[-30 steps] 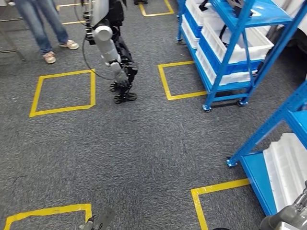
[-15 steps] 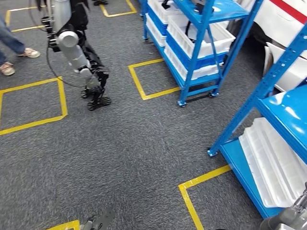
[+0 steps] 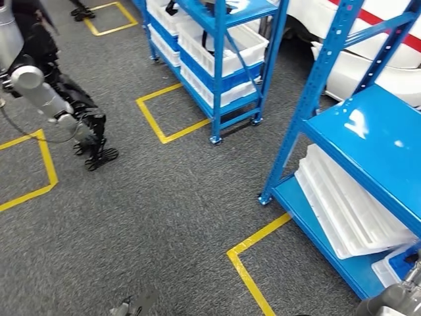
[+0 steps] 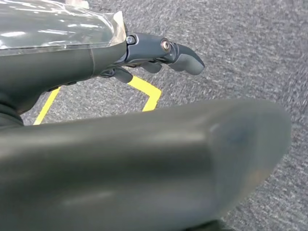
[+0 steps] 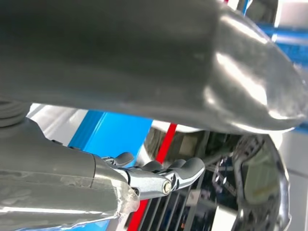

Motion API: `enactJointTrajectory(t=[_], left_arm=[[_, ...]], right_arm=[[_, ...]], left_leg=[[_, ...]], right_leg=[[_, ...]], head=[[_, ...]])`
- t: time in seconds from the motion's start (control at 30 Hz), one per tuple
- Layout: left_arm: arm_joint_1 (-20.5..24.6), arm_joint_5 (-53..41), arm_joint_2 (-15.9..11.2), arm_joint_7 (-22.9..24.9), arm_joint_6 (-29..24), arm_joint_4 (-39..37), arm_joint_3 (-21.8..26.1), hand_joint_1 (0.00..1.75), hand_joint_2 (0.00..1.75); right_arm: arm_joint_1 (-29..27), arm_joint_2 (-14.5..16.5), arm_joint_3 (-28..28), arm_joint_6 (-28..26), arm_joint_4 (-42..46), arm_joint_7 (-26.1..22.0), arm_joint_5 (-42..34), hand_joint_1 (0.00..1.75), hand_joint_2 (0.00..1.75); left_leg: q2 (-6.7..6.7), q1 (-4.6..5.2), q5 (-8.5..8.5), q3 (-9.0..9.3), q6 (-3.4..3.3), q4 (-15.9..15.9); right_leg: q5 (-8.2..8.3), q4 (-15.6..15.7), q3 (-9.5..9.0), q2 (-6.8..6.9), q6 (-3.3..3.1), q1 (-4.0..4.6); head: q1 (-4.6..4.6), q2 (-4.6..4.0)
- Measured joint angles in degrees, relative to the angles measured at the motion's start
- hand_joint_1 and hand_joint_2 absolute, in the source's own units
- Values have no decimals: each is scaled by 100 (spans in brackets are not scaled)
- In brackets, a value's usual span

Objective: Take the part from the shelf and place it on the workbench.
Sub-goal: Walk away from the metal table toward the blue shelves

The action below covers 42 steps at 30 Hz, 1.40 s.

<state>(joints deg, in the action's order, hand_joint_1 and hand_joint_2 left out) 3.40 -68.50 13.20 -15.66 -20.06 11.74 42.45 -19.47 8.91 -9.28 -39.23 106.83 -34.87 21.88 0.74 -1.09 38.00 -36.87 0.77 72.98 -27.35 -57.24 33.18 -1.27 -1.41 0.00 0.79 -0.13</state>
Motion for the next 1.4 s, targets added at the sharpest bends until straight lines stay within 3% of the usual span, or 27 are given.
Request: enactJointTrajectory(t=[0.03,0.07,0.1,0.17,0.23,0.3,0.37,0.43,0.5,0.53,0.57,0.6,0.67,0.73,0.77,0.83,0.9,0.97,1.0,1.03,1.07,1.1,1.17,1.2,1.27,1.33,1.4], left_arm=[[-12,2,-2,2,-1,0,2,0,0],[-15,3,-3,3,-1,0,3,0,0],[-13,5,-4,2,-2,0,4,0,0],[-7,10,-6,1,-4,-1,4,0,0],[-6,12,-7,2,-9,-2,5,0,0],[9,11,-6,3,-17,-2,9,0,0],[24,9,-4,3,-20,-2,11,0,0],[13,9,-3,3,-20,-2,12,0,0],[-9,9,-6,11,-19,-2,14,0,0],[-13,9,-8,16,-20,-2,15,0,0],[-11,9,-9,20,-19,-2,15,0,0],[-8,9,-8,20,-19,-2,15,0,0],[2,9,-5,20,-18,-2,15,0,0],[4,9,-3,21,-18,-2,15,0,0],[3,9,-2,22,-18,-2,15,0,0],[10,10,-1,20,-20,-2,15,0,0],[25,14,-1,10,-29,-2,15,0,0],[12,17,-3,3,-36,-2,15,0,0],[-6,17,-5,4,-36,-2,16,0,0],[-23,18,-7,4,-36,-2,16,0,0],[-34,19,-8,5,-36,-2,17,0,0],[-35,19,-9,5,-37,-2,18,0,0],[-32,20,-10,24,-43,-2,24,0,0],[-33,20,-11,40,-47,-3,30,0,0],[-36,20,-10,79,-59,-4,54,0,0],[-19,18,2,101,-80,-4,80,0,0],[1,17,19,110,-107,-4,101,0,0]], right_arm=[[-7,1,1,1,-7,3,3,0,0],[-11,1,2,1,-15,7,5,0,0],[-14,1,1,1,-23,10,7,0,0],[-16,2,0,1,-36,17,8,0,0],[-25,4,-1,2,-40,26,13,0,0],[-53,4,2,1,-40,38,16,0,0],[-63,3,4,-3,-39,50,15,0,0],[-46,3,3,-7,-37,57,16,0,0],[-57,3,3,-7,-42,62,15,0,0],[-69,2,5,-8,-46,64,14,0,0],[-78,2,7,-8,-50,67,14,0,0],[-81,1,8,-9,-51,68,14,0,0],[-77,1,8,-9,-51,70,15,0,0],[-70,1,9,-9,-50,74,18,0,0],[-74,1,10,-11,-50,78,22,0,0],[-96,2,16,-16,-55,112,52,0,0],[-108,4,33,-19,-83,187,93,0,0],[-119,6,65,-17,-143,253,111,0,0],[-130,7,85,-14,-175,275,112,0,0],[-144,7,109,-7,-209,296,112,0,0],[-153,9,148,14,-254,331,112,0,0],[-159,15,202,49,-316,367,113,0,0],[-138,50,415,184,-557,471,173,0,0],[-94,82,591,292,-766,500,226,0,0],[78,154,1086,552,-1405,511,370,0,0],[355,190,1740,731,-2374,400,545,0,0],[777,144,2492,761,-3709,151,712,0,0]], left_leg=[[-10,-2,-70,-98,2,86],[-25,-8,-255,-88,1,-60],[-75,-20,-510,13,2,-392],[-334,-60,-840,255,3,-1044],[-516,-65,-869,353,-23,-1277],[-441,-49,-873,370,-89,-1305],[-317,-59,-878,395,-160,-1332],[-170,-57,-861,418,-209,-1345],[-10,-42,-833,432,-227,-1343],[64,-35,-815,446,-227,-1343],[133,-29,-794,470,-224,-1343],[193,-22,-769,504,-216,-1344],[303,-2,-715,578,-182,-1353],[407,17,-682,620,-126,-1374],[470,26,-672,637,-99,-1390],[517,23,-627,684,-43,-1402],[303,13,-428,587,-7,-1117],[60,8,-100,228,4,-398],[20,8,3,33,10,-52],[3,8,4,-102,11,144],[-7,5,-118,-141,10,121],[-35,-1,-341,-82,4,-117],[-265,-35,-787,167,-12,-839],[-397,-51,-891,274,-25,-1105],[-528,-56,-884,359,-63,-1293],[-436,-60,-885,386,-128,-1344],[-319,-79,-891,427,-198,-1383]], right_leg=[[-10,-8,-8,-92,2,-2],[-24,-21,-21,-185,11,-7],[-47,-42,-36,-274,29,-16],[-105,-113,-35,-433,87,-27],[-129,-156,2,-555,157,-45],[-129,-152,26,-619,222,-70],[-240,-320,101,-373,282,-57],[-534,-893,380,-38,327,-46],[-775,-1584,751,60,352,-60],[-758,-1717,833,80,353,-62],[-633,-1625,801,101,343,-61],[-426,-1311,653,145,319,-52],[-105,-554,280,406,233,16],[-53,-215,127,613,154,97],[-69,-198,133,607,130,123],[-58,-148,121,459,91,101],[-38,-86,76,321,35,56],[-43,-74,55,176,-7,35],[-49,-75,47,90,-17,35],[-56,-76,33,-4,-22,35],[-65,-78,16,-101,-18,33],[-78,-81,-9,-197,-8,30],[-119,-106,-43,-362,35,32],[-134,-124,-39,-433,63,32],[-136,-133,-7,-559,129,20],[-136,-121,6,-605,196,1],[-276,-351,119,-353,273,2]], head=[[-1,0],[1,0],[1,0],[-3,0],[-2,0],[3,0],[-14,0],[-37,0],[-44,0],[-44,0],[-44,0],[-44,0],[-43,0],[-40,0],[-39,0],[-34,0],[-21,0],[-5,0],[1,0],[2,0],[3,0],[3,0],[3,0],[2,0],[0,0],[-2,0],[-29,0]])
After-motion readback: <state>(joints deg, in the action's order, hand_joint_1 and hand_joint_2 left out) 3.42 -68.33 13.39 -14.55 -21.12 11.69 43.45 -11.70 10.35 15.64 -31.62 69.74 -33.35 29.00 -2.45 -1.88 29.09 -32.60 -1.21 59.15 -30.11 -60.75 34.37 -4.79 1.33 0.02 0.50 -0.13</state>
